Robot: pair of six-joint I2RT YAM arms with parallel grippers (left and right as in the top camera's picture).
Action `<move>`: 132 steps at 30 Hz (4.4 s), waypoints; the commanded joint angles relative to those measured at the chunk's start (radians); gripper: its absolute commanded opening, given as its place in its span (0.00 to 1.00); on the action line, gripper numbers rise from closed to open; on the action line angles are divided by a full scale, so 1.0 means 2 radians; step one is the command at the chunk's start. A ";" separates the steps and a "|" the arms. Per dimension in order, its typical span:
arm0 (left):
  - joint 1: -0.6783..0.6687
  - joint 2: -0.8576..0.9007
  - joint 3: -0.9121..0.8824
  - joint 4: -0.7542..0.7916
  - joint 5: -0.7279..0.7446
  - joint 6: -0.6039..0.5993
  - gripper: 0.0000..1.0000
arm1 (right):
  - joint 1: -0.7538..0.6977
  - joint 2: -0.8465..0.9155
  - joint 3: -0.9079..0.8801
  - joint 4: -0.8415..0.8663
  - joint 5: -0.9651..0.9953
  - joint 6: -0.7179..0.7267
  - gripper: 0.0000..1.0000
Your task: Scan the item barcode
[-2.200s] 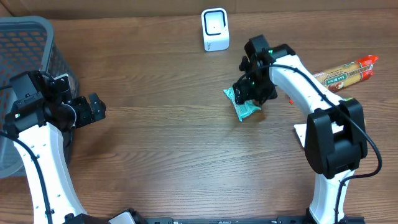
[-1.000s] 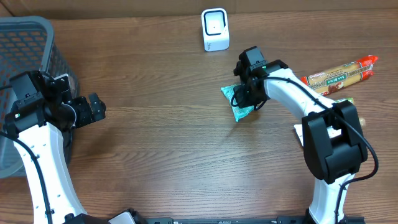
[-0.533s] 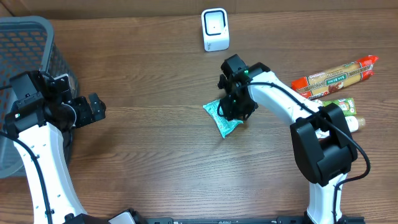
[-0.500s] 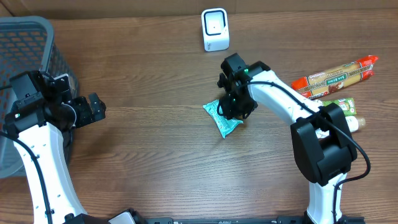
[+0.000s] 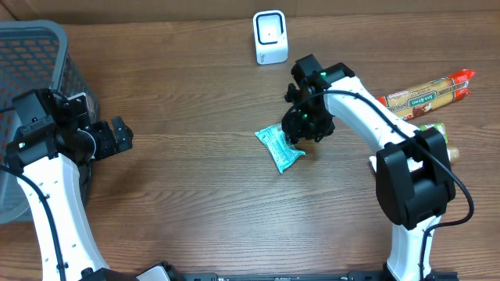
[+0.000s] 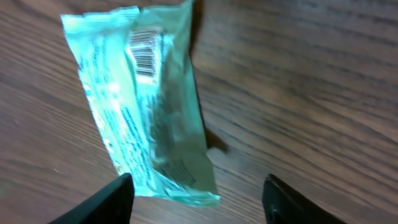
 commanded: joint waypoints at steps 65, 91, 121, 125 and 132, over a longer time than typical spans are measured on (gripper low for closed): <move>-0.001 0.003 0.005 0.000 -0.003 -0.010 0.99 | 0.053 -0.055 -0.119 0.107 0.054 -0.073 0.86; -0.001 0.003 0.005 0.000 -0.003 -0.010 1.00 | -0.037 -0.008 -0.038 0.141 -0.027 -0.231 0.74; -0.001 0.003 0.005 0.000 -0.003 -0.010 1.00 | -0.085 0.002 -0.073 0.175 -0.138 -0.250 0.78; -0.001 0.003 0.005 0.000 -0.003 -0.010 0.99 | -0.085 0.002 -0.075 0.179 -0.154 -0.261 0.78; -0.001 0.003 0.005 0.000 -0.003 -0.010 1.00 | -0.084 0.003 -0.075 0.187 -0.156 -0.261 0.78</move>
